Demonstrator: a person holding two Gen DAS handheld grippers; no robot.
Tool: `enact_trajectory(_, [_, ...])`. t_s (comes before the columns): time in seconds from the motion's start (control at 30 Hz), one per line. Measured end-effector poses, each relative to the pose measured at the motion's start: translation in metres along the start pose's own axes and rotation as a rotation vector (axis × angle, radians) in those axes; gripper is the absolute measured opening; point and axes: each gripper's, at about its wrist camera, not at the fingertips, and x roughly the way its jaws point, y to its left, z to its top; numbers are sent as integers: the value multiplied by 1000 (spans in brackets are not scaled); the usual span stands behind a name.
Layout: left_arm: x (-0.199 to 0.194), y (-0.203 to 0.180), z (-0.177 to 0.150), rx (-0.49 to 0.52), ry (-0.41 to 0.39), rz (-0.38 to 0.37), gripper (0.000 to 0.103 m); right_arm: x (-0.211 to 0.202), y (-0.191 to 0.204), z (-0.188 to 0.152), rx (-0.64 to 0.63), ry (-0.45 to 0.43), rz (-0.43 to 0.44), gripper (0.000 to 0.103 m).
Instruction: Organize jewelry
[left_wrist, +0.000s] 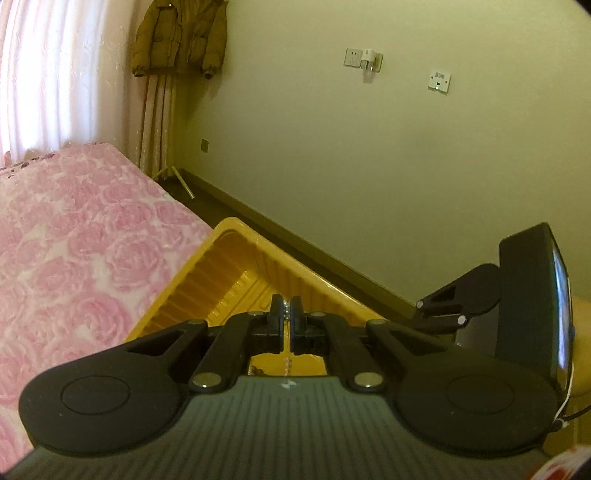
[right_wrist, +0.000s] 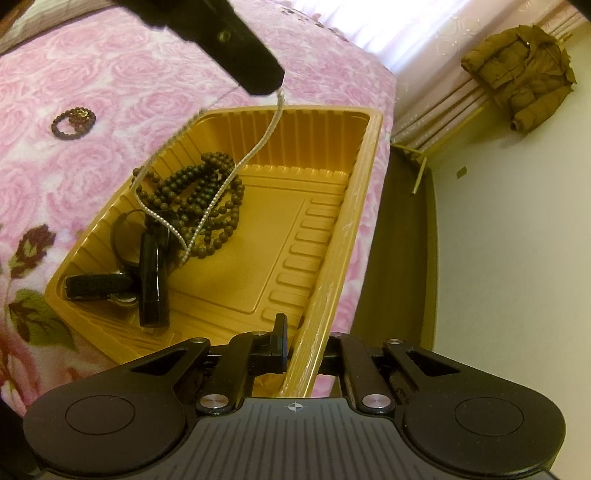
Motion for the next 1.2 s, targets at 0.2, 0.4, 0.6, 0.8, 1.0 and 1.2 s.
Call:
enact_trajectory(0.2, [3, 1, 6, -16, -1, -16, 2, 0, 0, 0, 1, 1, 0, 8])
enact_trajectory(0.4, [8, -6, 13, -21, -5, -46, 4, 2, 0, -1, 3, 3, 0, 8])
enact_trajectory(0.6, [3, -3, 9, -42, -21, -60, 13, 1, 0, -2, 3, 1, -1, 8])
enact_trajectory(0.8, [-25, 28, -2, -63, -50, 55, 23, 1, 1, -2, 4, 0, -3, 8])
enact_trajectory(1.0, [-58, 82, -29, -113, -58, 244, 26, 0, 1, -2, 3, 0, -4, 8])
enact_trajectory(1.2, [-87, 140, -76, -168, -15, 463, 28, 1, 3, -3, 1, 3, -7, 8])
